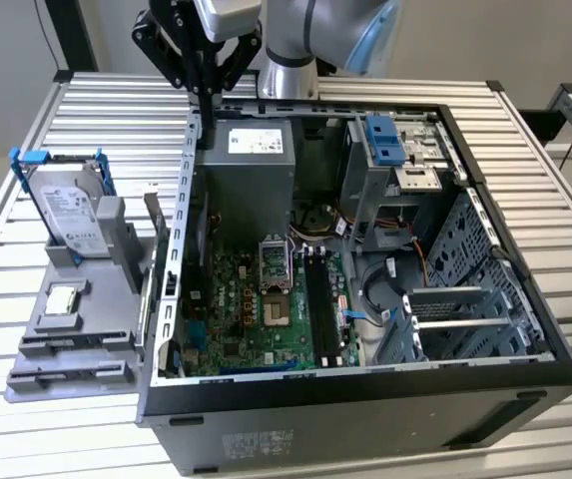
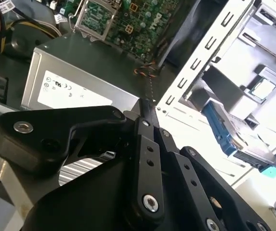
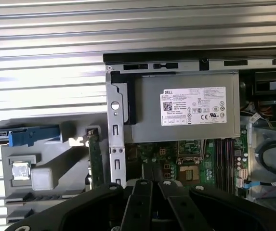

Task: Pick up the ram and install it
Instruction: 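Reach for the ram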

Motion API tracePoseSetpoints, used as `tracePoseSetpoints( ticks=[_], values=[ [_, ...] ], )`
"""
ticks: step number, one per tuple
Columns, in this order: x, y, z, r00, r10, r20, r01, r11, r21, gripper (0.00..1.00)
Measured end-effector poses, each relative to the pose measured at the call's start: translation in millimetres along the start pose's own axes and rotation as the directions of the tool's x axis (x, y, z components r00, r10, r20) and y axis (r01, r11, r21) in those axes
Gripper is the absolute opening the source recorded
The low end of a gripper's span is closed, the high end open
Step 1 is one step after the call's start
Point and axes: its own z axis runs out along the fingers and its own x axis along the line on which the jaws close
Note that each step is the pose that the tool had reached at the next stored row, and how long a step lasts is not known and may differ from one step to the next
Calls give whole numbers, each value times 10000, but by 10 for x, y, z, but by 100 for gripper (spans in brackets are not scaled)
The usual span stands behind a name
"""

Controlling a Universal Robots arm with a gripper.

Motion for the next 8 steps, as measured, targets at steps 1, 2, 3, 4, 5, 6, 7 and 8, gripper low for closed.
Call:
tracePoseSetpoints(
  ticks=[1,2,3,4,5,6,7,8],
  values=[
    [26,-2,-1,10000,1,-1,-1,10000,1,0],
    [54,-4,-1,10000,1,0,-1,10000,1,0],
    [81,-6,-2,10000,2,-1,-2,10000,1,0],
    [103,-7,-3,10000,1,0,-1,10000,0,0],
    [125,-9,-3,10000,1,0,-1,10000,0,0],
    [148,-10,-4,10000,0,0,0,10000,0,0],
    [172,-12,-4,10000,0,0,0,10000,0,0],
    [196,-14,-4,10000,1,0,-1,10000,0,0]
  ],
)
